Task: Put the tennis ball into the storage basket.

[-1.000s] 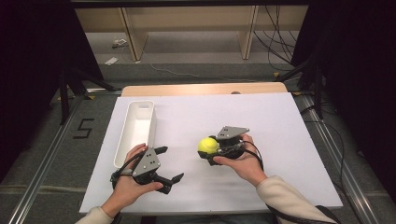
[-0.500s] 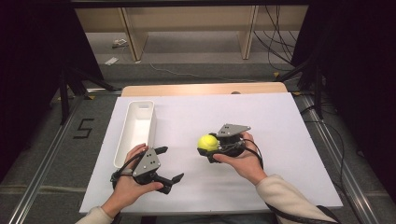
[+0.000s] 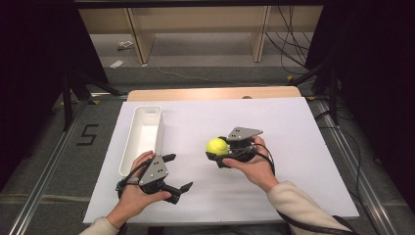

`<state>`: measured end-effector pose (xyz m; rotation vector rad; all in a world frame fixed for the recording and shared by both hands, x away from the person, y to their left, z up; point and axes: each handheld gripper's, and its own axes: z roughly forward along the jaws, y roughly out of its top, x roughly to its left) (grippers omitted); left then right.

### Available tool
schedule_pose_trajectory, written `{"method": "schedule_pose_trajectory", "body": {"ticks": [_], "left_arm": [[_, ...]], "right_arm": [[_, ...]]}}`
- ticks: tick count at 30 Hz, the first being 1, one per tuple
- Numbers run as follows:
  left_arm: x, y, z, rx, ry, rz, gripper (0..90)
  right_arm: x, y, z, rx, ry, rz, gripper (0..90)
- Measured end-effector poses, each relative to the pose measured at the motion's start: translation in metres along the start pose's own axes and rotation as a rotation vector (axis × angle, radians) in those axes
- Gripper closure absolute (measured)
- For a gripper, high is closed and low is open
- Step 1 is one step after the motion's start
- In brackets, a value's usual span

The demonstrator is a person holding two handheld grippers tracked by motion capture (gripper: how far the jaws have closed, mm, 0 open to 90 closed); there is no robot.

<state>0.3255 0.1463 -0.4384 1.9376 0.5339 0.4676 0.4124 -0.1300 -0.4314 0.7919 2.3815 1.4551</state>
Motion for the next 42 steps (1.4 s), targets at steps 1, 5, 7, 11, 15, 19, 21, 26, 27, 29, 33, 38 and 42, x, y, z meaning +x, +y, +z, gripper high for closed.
{"method": "schedule_pose_trajectory", "body": {"ticks": [1, 5, 7, 11, 15, 19, 21, 26, 27, 29, 33, 38, 42], "left_arm": [[0.000, 0.000, 0.000, 0.001, 0.000, 0.000, 0.0], [0.000, 0.000, 0.000, 0.000, -0.001, -0.001, 0.0], [0.000, 0.000, 0.000, 0.002, -0.001, -0.001, 0.0], [0.000, 0.000, 0.000, 0.000, -0.001, 0.001, 0.0], [0.000, 0.000, 0.000, 0.001, 0.000, -0.001, 0.0], [0.000, 0.000, 0.000, 0.000, -0.001, 0.000, 0.0], [0.000, 0.000, 0.000, 0.001, -0.001, 0.000, 0.0], [0.000, 0.000, 0.000, 0.002, -0.002, 0.002, 0.0], [-0.001, 0.000, 0.000, 0.002, -0.002, 0.002, 0.0], [-0.001, 0.000, 0.000, 0.002, -0.002, 0.003, 0.0], [0.000, 0.000, 0.000, 0.001, -0.001, 0.001, 0.0], [0.000, 0.000, 0.000, 0.001, -0.001, 0.001, 0.0], [0.000, 0.000, 0.000, -0.001, -0.003, 0.000, 0.0]], "right_arm": [[0.000, 0.000, 0.000, -0.001, 0.000, 0.000, 26.0], [-0.001, 0.003, -0.001, -0.010, -0.002, 0.001, 26.0], [-0.001, 0.005, -0.001, -0.017, -0.006, 0.002, 26.0], [-0.001, 0.007, -0.001, -0.025, -0.008, 0.001, 26.1], [-0.001, 0.009, 0.000, -0.028, -0.005, 0.003, 26.1], [-0.001, 0.010, 0.001, -0.032, -0.004, 0.002, 26.0], [0.000, 0.011, 0.001, -0.033, -0.003, 0.003, 26.0], [0.000, 0.013, 0.002, -0.034, 0.002, 0.002, 26.0], [0.001, 0.013, 0.002, -0.035, 0.001, 0.002, 26.1], [0.001, 0.014, 0.002, -0.036, 0.002, 0.004, 26.1], [0.001, 0.014, 0.002, -0.042, 0.000, 0.005, 26.1], [0.001, 0.015, 0.003, -0.040, 0.002, 0.005, 26.1], [0.001, 0.016, 0.003, -0.043, 0.003, 0.004, 26.1]]}}
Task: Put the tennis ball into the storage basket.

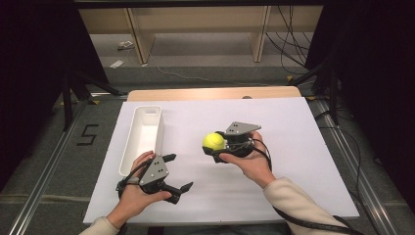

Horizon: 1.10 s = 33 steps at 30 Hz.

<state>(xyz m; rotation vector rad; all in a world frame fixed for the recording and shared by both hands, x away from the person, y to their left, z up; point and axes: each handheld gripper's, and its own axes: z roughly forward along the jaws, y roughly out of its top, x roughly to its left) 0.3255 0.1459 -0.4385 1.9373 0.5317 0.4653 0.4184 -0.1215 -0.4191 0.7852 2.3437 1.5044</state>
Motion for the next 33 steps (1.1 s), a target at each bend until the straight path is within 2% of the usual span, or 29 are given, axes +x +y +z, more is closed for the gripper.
{"method": "schedule_pose_trajectory", "body": {"ticks": [33], "left_arm": [[0.000, 0.000, 0.000, 0.000, 0.000, 0.003, 0.0]], "right_arm": [[0.003, 0.011, 0.007, -0.020, 0.013, -0.005, 26.1]]}}
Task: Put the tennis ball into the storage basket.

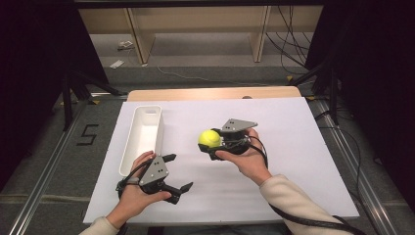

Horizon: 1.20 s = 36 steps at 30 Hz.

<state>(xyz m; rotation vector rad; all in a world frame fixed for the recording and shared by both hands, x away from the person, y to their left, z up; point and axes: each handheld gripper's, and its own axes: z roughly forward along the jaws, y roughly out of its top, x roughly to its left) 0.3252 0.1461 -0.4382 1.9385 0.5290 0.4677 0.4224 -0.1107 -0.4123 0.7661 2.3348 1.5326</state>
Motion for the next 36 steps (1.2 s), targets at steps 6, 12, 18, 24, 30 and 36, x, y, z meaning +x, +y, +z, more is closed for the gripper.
{"method": "schedule_pose_trajectory", "body": {"ticks": [6, 12, 18, 24, 30, 36], "left_arm": [[0.0004, 0.0000, 0.0008, 0.003, -0.002, -0.003, 0.0], [0.0012, 0.0005, -0.0007, -0.004, 0.000, -0.006, 0.0], [0.0008, 0.0005, -0.0003, -0.003, -0.004, -0.004, 0.0], [0.0007, 0.0006, -0.0007, -0.003, -0.003, -0.002, 0.0], [0.0005, 0.0004, -0.0003, -0.003, -0.006, -0.001, 0.0], [0.0006, 0.0008, -0.0009, -0.006, -0.003, -0.003, 0.0]], "right_arm": [[0.0001, 0.0001, 0.0016, -0.001, 0.003, 0.005, 26.0], [0.0022, 0.0000, 0.0042, 0.002, 0.009, 0.003, 26.1], [0.0036, 0.0025, 0.0043, -0.007, 0.013, 0.001, 26.1], [0.0039, 0.0057, 0.0044, -0.015, 0.013, 0.001, 26.1], [0.0043, 0.0078, 0.0067, -0.017, 0.014, -0.002, 26.1], [0.0045, 0.0088, 0.0086, -0.016, 0.016, 0.000, 26.1]]}}
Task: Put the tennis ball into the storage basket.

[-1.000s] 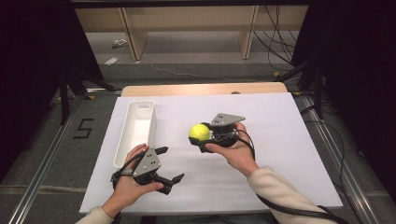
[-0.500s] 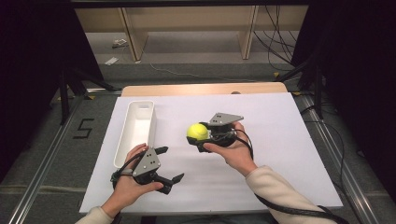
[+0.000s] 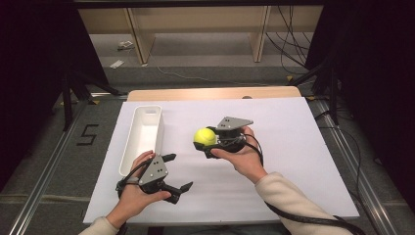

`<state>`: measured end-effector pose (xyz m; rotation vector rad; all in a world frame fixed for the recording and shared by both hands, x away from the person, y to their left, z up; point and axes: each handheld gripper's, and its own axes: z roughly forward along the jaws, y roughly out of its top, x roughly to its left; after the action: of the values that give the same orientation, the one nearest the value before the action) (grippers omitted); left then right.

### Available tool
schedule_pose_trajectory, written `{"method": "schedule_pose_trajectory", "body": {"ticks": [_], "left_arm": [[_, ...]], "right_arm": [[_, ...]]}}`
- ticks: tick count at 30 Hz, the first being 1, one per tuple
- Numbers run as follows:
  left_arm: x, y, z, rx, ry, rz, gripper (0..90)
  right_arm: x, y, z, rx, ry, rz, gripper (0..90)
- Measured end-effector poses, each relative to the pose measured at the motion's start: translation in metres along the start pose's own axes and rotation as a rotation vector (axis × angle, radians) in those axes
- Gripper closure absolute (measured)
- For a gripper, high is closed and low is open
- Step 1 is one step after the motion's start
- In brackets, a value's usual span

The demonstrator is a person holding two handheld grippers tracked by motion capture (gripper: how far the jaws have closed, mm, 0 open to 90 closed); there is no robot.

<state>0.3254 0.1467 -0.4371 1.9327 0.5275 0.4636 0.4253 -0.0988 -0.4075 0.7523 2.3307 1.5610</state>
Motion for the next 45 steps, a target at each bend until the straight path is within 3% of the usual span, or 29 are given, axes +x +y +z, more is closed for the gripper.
{"method": "schedule_pose_trajectory", "body": {"ticks": [3, 4, 18, 45], "left_arm": [[0.000, 0.000, 0.000, -0.001, 0.000, 0.000, 0.0], [-0.001, 0.000, 0.001, -0.002, -0.020, -0.011, 0.0], [0.000, 0.000, 0.000, -0.004, -0.004, 0.002, 0.0], [0.001, -0.001, 0.000, -0.004, 0.002, 0.000, 0.0]], "right_arm": [[0.000, 0.001, 0.001, 0.000, 0.002, -0.003, 26.1], [0.000, 0.002, 0.001, -0.001, 0.001, -0.004, 26.1], [0.000, 0.009, 0.002, -0.025, -0.001, -0.007, 26.1], [0.003, 0.012, 0.008, -0.023, 0.010, -0.012, 26.1]]}}
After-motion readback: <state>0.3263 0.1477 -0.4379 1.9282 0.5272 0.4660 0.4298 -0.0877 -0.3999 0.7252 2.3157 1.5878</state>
